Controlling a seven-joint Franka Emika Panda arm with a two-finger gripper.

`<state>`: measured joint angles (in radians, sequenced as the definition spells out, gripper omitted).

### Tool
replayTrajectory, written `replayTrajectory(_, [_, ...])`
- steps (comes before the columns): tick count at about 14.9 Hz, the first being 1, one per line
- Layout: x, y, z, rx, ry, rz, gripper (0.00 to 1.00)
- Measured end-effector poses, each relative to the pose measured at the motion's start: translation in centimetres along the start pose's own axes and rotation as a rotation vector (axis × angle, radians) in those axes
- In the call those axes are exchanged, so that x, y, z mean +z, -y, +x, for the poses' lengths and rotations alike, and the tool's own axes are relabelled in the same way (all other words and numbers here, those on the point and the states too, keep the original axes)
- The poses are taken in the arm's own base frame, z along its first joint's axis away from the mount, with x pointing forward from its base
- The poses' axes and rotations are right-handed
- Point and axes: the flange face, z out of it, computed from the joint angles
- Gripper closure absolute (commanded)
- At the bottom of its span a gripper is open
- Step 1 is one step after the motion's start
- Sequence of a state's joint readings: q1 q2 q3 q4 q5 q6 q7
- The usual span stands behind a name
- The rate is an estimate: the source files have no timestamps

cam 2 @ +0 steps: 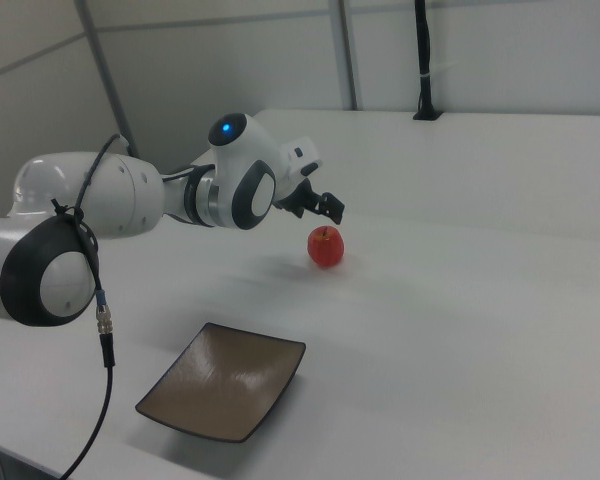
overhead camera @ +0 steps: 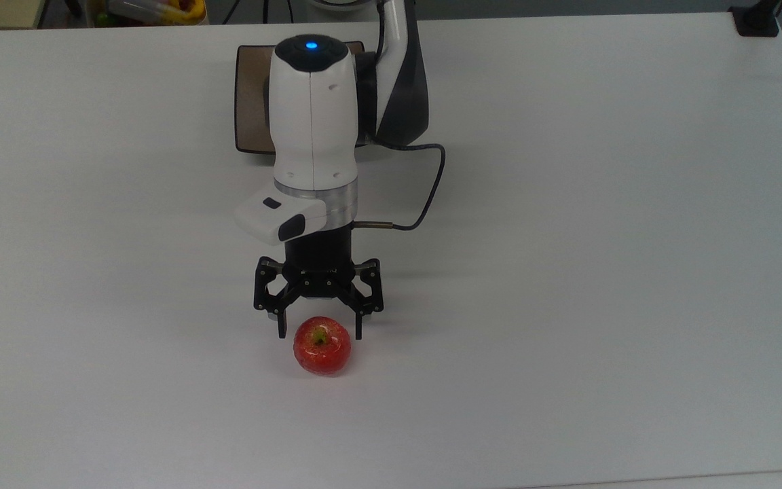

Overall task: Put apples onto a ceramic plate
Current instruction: 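Lower the gripper around the red apple and close it, then lift the apple and carry it over the brown square plate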

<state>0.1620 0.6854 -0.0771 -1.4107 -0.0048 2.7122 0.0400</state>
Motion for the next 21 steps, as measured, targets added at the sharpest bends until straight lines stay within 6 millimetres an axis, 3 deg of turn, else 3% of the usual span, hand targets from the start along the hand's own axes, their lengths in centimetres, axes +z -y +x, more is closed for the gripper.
replayTrajectory(8, [3.9, 0.4, -2.0, -0.044, 0.021, -0.018, 0.00])
replayTrajectory(9, [4.3, 0.4, -2.2, -0.046, 0.025, -0.019, 0.05])
replayTrajectory(10, [4.5, 0.4, -2.3, -0.050, 0.027, -0.020, 0.21])
replayTrajectory(13, [4.8, 0.6, -2.5, -0.086, 0.029, -0.035, 0.51])
replayTrajectory(15, [4.8, 0.7, -2.4, -0.093, 0.027, -0.037, 0.57])
replayTrajectory(21, [3.9, 0.8, -1.6, -0.102, 0.009, -0.040, 0.57])
